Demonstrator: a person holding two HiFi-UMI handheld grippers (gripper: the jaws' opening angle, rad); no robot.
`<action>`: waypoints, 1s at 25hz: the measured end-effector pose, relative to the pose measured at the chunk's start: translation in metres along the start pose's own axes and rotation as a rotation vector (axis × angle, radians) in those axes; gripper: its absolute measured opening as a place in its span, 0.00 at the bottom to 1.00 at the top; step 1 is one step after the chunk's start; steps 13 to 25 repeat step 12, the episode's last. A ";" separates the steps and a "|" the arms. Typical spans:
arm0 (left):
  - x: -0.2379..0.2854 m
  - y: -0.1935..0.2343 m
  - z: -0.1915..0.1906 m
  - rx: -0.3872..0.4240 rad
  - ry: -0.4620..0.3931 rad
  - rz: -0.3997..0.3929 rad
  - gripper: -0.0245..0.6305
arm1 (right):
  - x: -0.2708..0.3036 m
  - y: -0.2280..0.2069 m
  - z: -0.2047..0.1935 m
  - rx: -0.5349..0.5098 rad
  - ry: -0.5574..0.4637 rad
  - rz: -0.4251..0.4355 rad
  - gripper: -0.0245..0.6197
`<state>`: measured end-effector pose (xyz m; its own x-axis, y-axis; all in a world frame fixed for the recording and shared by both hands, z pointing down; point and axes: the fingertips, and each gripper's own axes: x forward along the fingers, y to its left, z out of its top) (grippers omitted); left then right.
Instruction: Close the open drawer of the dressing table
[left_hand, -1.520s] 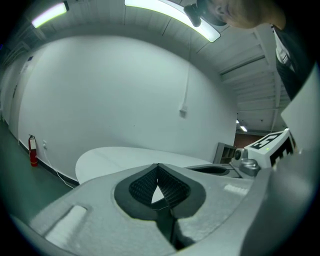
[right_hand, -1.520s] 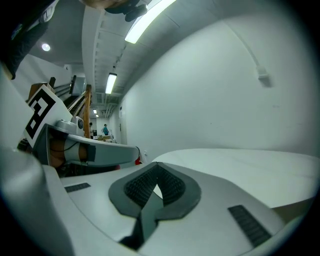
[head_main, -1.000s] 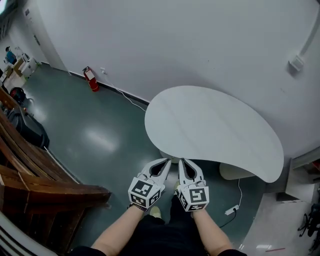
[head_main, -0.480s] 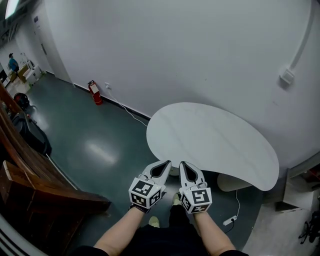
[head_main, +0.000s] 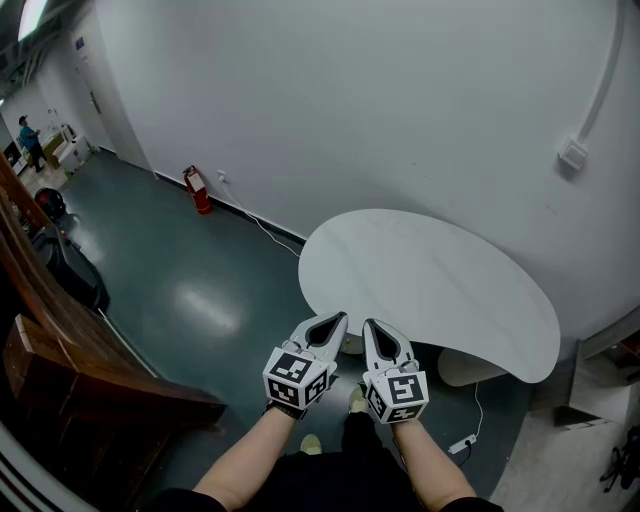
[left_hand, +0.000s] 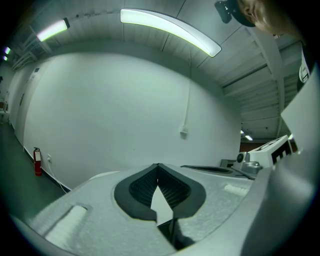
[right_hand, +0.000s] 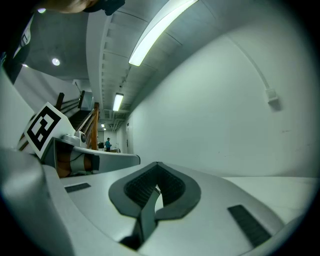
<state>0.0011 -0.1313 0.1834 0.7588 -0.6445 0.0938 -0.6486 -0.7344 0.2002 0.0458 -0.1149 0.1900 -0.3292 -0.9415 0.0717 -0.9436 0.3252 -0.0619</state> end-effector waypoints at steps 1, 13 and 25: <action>-0.001 0.000 0.000 -0.002 0.000 0.001 0.05 | 0.000 0.001 0.000 -0.003 0.001 0.001 0.06; -0.007 0.004 0.004 0.005 -0.011 0.007 0.05 | 0.002 0.007 0.001 -0.009 -0.001 0.009 0.06; -0.007 0.004 0.004 0.005 -0.011 0.007 0.05 | 0.002 0.007 0.001 -0.009 -0.001 0.009 0.06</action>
